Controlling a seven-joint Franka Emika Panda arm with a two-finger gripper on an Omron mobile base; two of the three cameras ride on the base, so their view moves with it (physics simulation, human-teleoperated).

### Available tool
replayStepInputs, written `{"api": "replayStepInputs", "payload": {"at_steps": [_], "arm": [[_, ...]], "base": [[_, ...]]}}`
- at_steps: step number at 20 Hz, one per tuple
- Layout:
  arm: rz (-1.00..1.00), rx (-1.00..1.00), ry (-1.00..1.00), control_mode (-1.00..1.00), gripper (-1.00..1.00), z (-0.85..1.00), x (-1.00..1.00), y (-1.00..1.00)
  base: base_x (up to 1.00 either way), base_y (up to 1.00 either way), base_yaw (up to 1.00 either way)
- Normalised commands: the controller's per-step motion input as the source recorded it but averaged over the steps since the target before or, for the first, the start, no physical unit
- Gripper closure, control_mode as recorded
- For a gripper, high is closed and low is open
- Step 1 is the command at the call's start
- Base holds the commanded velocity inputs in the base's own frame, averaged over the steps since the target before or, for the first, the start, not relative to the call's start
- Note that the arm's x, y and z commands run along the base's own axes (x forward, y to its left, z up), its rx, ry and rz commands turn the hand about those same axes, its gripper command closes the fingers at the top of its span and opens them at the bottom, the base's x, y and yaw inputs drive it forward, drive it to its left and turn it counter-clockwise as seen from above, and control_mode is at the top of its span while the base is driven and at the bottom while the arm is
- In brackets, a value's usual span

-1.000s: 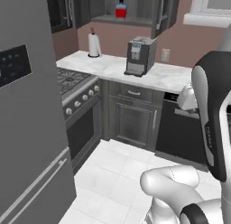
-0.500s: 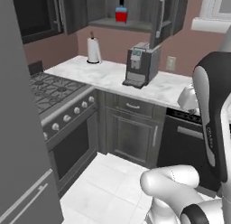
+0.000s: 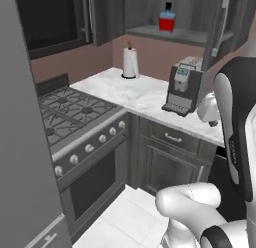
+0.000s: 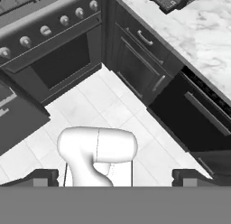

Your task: Get the candle and the liquor from the cabinet and move them to the dining counter.

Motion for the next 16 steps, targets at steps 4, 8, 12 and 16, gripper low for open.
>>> {"api": "replayStepInputs", "payload": {"at_steps": [4,8,12,16], "arm": [[0.00,0.00,0.00,1.00,-1.00,0.00,0.00,0.00],[0.00,0.00,0.00,1.00,-1.00,0.00,0.00,0.00],[0.00,0.00,0.00,1.00,-1.00,0.00,0.00,0.00],[0.00,0.00,0.00,1.00,-1.00,0.00,0.00,0.00]], "base": [[0.90,-0.01,0.29],[0.91,0.00,0.25],[0.94,-0.09,0.17],[0.90,-0.34,0.07]]}}
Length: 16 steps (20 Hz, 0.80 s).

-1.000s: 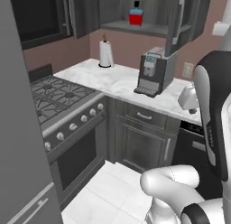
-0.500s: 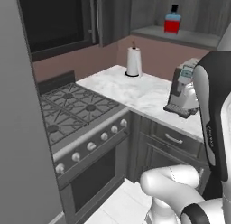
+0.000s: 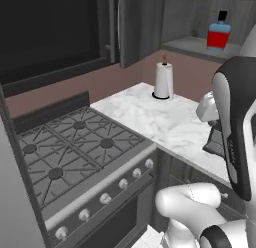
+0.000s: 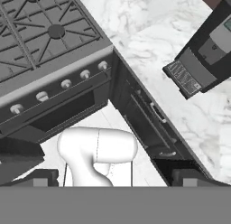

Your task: Get the candle and the liquor from the cabinet and move them to the dining counter.

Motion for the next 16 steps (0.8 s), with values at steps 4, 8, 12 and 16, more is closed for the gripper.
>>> {"api": "replayStepInputs", "payload": {"at_steps": [4,8,12,16], "arm": [[0.00,0.00,0.00,1.00,-1.00,0.00,0.00,0.00],[0.00,0.00,0.00,1.00,-1.00,0.00,0.00,0.00],[0.00,0.00,0.00,1.00,-1.00,0.00,0.00,0.00],[0.00,0.00,0.00,1.00,-1.00,0.00,0.00,0.00]], "base": [[0.79,-0.43,-0.02],[0.76,-0.22,-0.10],[0.65,-0.07,-0.11],[0.54,-0.05,-0.24]]}}
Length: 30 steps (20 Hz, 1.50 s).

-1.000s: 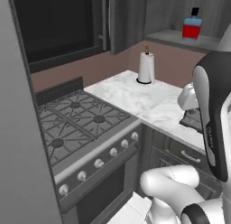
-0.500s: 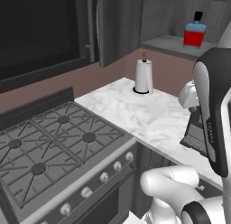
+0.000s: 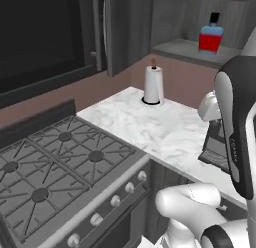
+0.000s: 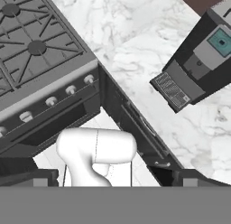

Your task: Get the candle and the liquor from the cabinet and move them to the dining counter.

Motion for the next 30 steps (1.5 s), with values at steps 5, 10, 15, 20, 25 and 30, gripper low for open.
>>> {"api": "replayStepInputs", "payload": {"at_steps": [5,10,15,20,25,30], "arm": [[0.00,0.00,0.00,1.00,-1.00,0.00,0.00,0.00],[0.00,0.00,0.00,1.00,-1.00,0.00,0.00,0.00],[0.00,0.00,0.00,1.00,-1.00,0.00,0.00,0.00],[0.00,0.00,0.00,1.00,-1.00,0.00,0.00,0.00],[0.00,0.00,0.00,1.00,-1.00,0.00,0.00,0.00],[0.00,0.00,0.00,1.00,-1.00,0.00,0.00,0.00]], "base": [[0.53,0.01,-0.32],[0.50,0.09,-0.34],[0.42,0.20,-0.37],[0.28,0.17,-0.43],[0.22,0.12,-0.45],[0.32,0.13,-0.46]]}}
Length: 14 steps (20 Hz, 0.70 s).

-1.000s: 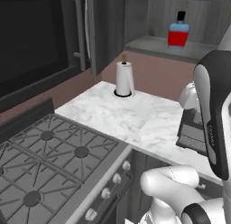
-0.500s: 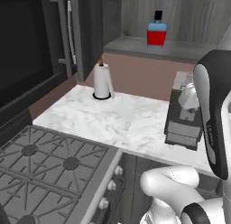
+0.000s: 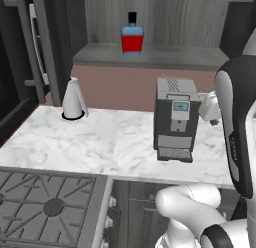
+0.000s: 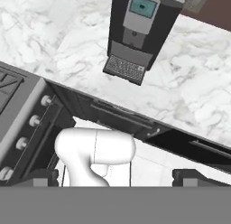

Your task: Get the candle and the liquor from the cabinet and move them to the dining counter.

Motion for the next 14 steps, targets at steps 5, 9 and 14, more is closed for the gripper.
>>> {"api": "replayStepInputs", "payload": {"at_steps": [5,9,14], "arm": [[0.00,0.00,0.00,1.00,-1.00,0.00,0.00,0.00],[0.00,0.00,0.00,1.00,-1.00,0.00,0.00,0.00],[0.00,0.00,0.00,1.00,-1.00,0.00,0.00,0.00]], "base": [[0.49,0.43,-0.29],[0.46,0.78,-0.15],[0.22,0.52,-0.08]]}}
